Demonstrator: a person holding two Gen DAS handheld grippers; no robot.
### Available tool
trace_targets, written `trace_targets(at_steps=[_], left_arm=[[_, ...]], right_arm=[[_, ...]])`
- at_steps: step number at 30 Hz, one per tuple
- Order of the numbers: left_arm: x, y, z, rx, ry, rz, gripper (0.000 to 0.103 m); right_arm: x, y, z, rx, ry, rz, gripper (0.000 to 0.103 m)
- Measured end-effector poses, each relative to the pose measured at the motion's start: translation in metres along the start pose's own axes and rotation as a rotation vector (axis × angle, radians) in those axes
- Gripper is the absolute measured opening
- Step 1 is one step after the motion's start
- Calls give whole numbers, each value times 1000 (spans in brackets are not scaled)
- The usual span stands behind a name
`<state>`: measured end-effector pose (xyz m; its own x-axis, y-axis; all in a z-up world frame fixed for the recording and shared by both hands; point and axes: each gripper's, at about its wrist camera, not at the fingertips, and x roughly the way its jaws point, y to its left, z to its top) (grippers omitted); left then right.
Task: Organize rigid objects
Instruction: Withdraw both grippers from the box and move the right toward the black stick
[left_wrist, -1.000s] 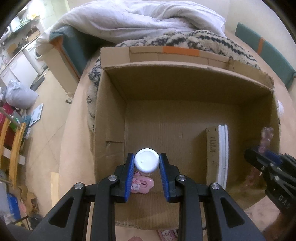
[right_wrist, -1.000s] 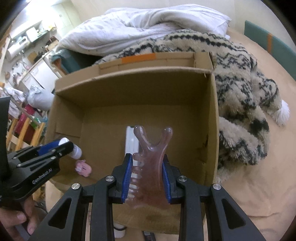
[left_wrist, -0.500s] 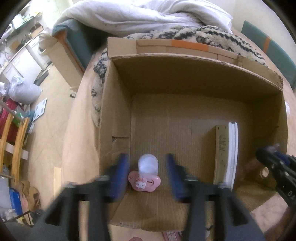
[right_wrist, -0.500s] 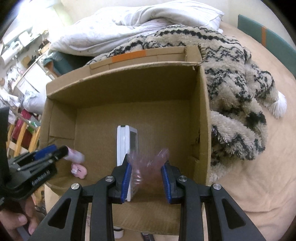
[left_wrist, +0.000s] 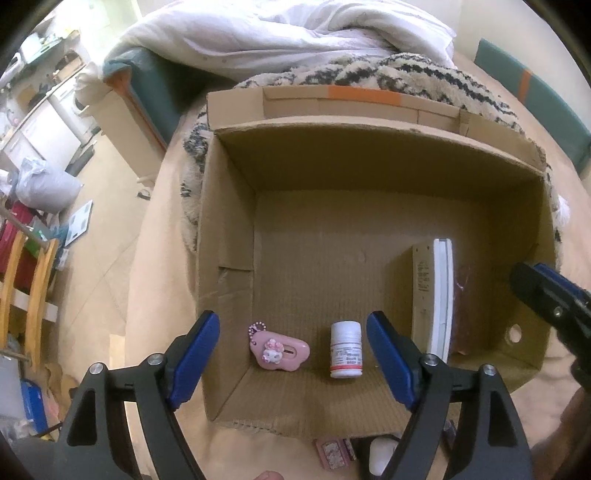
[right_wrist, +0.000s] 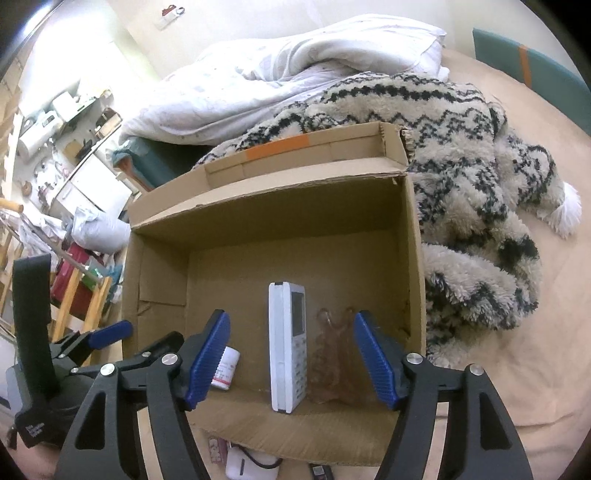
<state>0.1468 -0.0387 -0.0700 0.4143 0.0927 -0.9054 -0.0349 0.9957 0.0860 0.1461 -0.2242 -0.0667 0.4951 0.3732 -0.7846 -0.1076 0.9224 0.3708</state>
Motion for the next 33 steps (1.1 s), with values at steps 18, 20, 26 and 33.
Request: trace_targets(at_steps=[18,20,26,33], left_arm=[[-37,13,-8,-8,-59,25,80],[-42,14,-12,-2,-68,17,80],[-49,24,-26,2,-77,18,80],[-51,45,-48,-23,-63,20,80]], right_arm=[[-26,-5,-6,22,-43,2,73],[-31,-4,-8,16,-50,-7,73],[-44,1,-16,-19,-67,-30,73],[-51,4,-31,-11,-49,-25,73]])
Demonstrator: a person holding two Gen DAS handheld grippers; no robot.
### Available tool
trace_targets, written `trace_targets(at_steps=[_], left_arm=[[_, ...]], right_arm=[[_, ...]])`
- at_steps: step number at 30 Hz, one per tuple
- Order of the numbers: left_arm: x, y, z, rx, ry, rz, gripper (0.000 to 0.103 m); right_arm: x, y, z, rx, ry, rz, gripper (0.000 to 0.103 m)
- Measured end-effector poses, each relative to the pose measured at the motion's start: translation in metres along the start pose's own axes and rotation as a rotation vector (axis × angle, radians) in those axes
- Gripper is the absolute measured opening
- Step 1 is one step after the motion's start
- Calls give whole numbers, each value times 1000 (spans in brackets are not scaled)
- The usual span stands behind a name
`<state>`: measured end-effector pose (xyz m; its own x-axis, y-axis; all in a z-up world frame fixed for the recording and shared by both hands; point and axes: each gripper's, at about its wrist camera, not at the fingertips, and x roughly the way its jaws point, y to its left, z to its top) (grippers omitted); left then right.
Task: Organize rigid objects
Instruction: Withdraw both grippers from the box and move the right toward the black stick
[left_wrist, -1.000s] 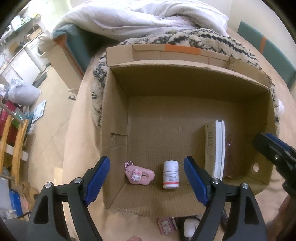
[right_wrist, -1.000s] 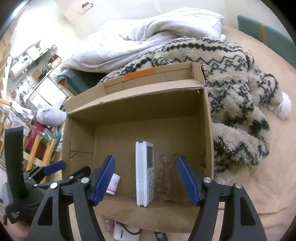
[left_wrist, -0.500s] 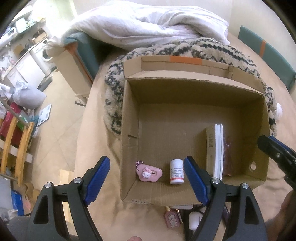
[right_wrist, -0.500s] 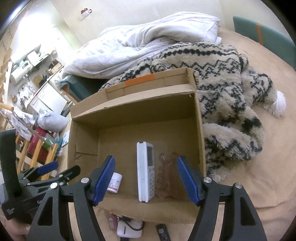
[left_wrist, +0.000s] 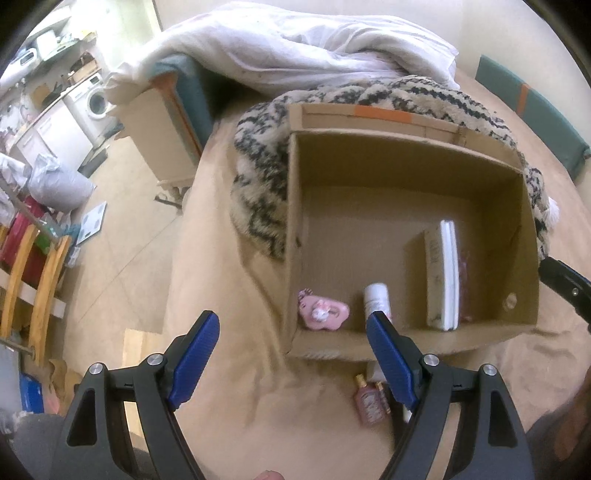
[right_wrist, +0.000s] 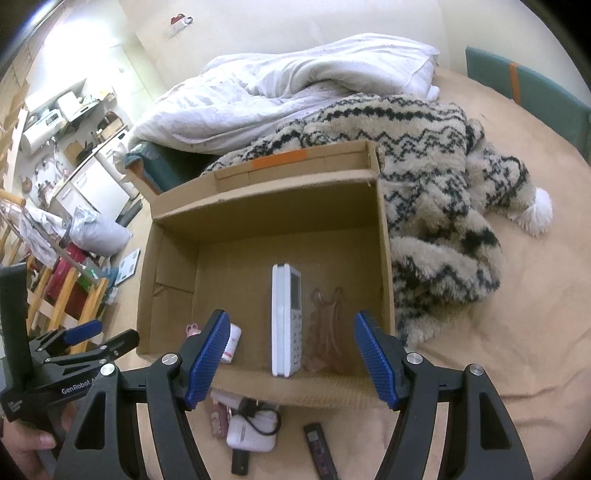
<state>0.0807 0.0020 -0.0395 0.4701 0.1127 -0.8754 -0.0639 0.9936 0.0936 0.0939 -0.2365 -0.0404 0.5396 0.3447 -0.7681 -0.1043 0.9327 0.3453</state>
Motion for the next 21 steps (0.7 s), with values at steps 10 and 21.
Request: trace_targets(at_steps=[10,21], left_arm=[[0,28,-30,-48,13,-17,80],[17,60,-39,-217,61,-57,80]], right_arm=[[-10,-3,-32,53,54,32,73],[14,-20,-60,140,195,4,73]])
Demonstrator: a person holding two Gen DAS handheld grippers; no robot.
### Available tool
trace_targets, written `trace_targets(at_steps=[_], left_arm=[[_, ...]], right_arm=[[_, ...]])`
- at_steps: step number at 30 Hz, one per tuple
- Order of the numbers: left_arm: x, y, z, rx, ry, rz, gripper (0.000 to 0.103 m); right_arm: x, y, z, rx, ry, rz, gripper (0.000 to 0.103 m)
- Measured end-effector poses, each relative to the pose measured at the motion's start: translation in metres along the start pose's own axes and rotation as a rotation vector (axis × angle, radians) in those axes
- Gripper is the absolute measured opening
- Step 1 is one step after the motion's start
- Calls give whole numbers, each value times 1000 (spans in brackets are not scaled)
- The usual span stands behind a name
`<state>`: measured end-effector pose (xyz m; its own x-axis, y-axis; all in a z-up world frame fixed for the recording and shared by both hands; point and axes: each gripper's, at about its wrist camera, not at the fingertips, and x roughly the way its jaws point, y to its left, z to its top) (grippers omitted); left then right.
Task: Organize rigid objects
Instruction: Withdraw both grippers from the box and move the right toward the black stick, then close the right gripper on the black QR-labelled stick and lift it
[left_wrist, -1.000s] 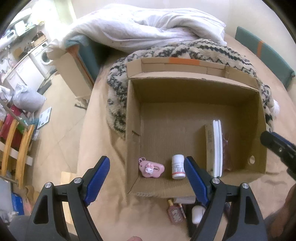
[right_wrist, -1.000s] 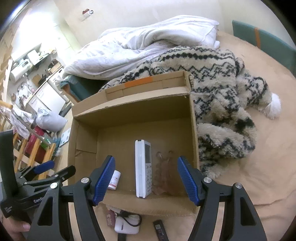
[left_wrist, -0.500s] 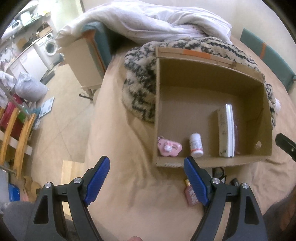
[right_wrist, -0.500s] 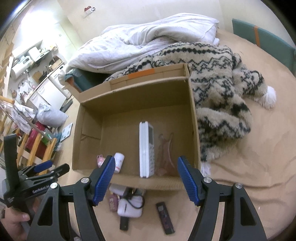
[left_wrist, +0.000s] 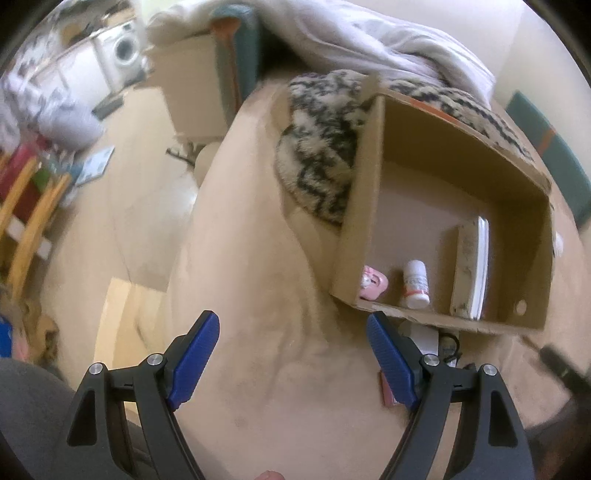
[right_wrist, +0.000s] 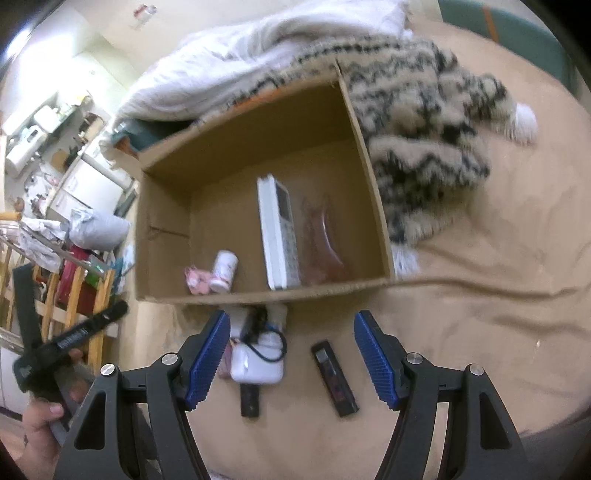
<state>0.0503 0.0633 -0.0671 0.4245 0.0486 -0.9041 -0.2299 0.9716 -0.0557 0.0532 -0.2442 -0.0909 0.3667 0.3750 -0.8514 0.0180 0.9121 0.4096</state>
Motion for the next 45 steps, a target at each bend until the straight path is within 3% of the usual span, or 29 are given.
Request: trace_targets(at_steps=[7,14,17,19,21,23,31,41,45], left_arm=[[9,2,-1,-21,49,-12,80],[11,-6,-4,1,75,-41,80],[11,-7,-5,2,79,-44,80],[11,-7,-5,2,79,-45,80],[11,-7,-5,3,78,-44,80],[10,-7,-6,4,74,-40,80],[11,-4,-7,4,64,-17,80],[12,-8,-8,25,57,4,80],[15,-10,-9,34,56,14,80]], right_arm=[[62,-3,-18,-37,282,-121,73],[100,12,-34,-187,392,-266,73],[106,16,-40,-239,392,-304,70],[105,20,-42,-265,380,-315,55],[103,22,-43,-270,365,-317,26],[100,26,-43,-259,351,-308,21],[48,39,-34,-225,199,-192,21],[-52,50,-1,-256,-137,-31,21],[-71,53,13,-264,-246,-7,21]])
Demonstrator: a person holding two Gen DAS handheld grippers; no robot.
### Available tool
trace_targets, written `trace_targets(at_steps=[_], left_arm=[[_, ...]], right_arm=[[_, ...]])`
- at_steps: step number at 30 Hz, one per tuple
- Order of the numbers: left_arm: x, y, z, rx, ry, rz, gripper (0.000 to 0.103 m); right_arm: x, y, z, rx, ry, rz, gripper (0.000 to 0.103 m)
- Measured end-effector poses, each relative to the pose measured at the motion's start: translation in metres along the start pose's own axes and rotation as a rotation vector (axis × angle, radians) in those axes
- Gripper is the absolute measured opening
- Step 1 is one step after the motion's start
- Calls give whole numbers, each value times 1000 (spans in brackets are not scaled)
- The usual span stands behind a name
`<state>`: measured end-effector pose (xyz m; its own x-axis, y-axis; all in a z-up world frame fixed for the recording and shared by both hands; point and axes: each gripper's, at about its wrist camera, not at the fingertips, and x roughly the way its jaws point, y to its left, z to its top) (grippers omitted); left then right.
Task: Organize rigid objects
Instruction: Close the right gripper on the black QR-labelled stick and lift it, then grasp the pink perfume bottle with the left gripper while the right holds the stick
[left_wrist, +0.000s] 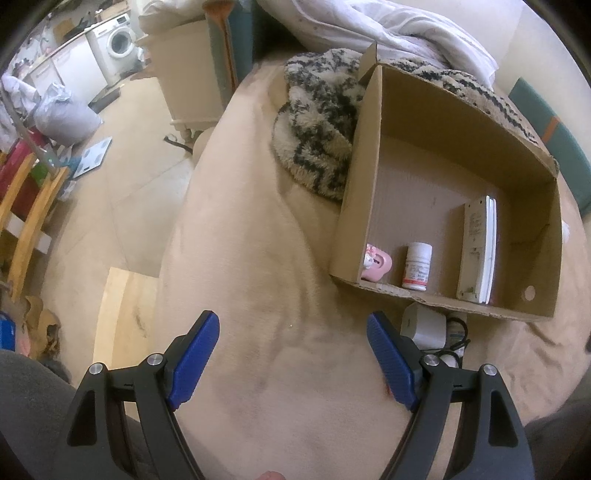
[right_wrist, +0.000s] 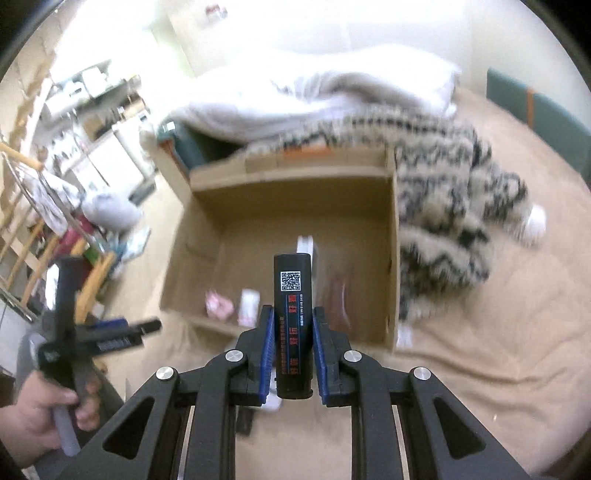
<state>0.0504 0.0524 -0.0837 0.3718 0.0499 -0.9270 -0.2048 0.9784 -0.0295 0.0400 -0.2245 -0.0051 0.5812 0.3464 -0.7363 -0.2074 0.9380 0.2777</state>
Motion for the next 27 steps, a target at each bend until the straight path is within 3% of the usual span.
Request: trace_targets(at_steps=[10,13,17,22,27], left_arm=[[9,-5,-1,22,9,35,80],[13,-12,-4,47,17,23,80],[30,-29,-11,86,91,-13,79],[52,-59,-25,107,181,-50,72],[64,-84,-35,148,205,-33,63]], right_arm=[[27,-49,-15,267,85,147,21],[29,-50,-15,285,79,160,21],[31,-43,-10,262,58,173,21],[31,-44,-9,250,51,177,21],[32,-47,-9,259,60,181,21]])
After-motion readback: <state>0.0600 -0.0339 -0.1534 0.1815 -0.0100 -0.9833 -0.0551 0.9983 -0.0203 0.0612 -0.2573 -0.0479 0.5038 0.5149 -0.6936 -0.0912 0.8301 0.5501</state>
